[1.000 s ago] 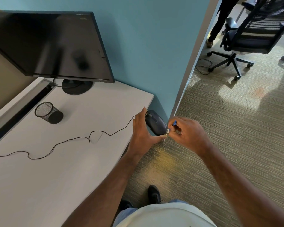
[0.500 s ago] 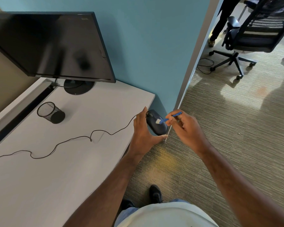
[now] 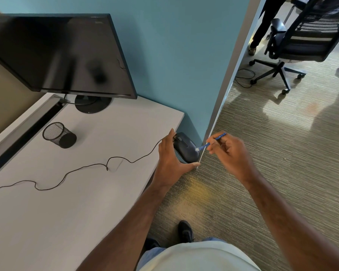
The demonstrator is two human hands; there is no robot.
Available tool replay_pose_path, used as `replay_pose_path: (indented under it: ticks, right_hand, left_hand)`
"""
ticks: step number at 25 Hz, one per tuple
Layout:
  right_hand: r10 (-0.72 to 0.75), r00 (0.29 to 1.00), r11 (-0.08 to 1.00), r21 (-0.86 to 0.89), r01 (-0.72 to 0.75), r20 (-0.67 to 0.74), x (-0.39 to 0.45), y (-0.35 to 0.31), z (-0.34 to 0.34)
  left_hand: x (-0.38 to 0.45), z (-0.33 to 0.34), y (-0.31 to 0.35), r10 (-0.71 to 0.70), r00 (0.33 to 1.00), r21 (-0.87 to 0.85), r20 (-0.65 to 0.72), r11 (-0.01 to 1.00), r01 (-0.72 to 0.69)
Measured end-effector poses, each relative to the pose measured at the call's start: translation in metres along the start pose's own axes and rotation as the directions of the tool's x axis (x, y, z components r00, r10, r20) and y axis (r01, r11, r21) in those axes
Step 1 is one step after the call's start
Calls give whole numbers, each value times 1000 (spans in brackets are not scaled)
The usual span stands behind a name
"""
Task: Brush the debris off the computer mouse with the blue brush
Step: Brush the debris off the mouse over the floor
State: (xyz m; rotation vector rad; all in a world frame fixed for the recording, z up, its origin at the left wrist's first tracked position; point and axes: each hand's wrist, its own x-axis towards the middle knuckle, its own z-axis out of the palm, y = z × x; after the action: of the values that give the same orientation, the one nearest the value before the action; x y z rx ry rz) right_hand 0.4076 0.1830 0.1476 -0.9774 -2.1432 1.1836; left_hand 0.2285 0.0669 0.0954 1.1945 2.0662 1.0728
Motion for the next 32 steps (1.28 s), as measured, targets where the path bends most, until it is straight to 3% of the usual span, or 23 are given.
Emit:
replay_pose_path:
  ticks: [3, 9, 23, 32]
  right_hand:
    - [20, 998, 999, 39, -22, 53, 3, 1, -3]
    - [-63, 998, 985, 162, 66, -26, 21, -15, 2]
    - [-93, 938, 996, 47, 82, 335, 45, -39, 17]
    - [-124, 887, 974, -116, 195, 445, 60, -50, 28]
  left_hand:
    - [0, -1, -1, -10, 1000, -13, 16, 1000, 10]
    - [-4, 5, 3, 43, 997, -5, 64, 999, -43]
    - [-12, 7, -3, 80, 991, -65, 110, 995, -73]
    - [-16, -1, 6, 142, 986, -84, 87, 987, -135]
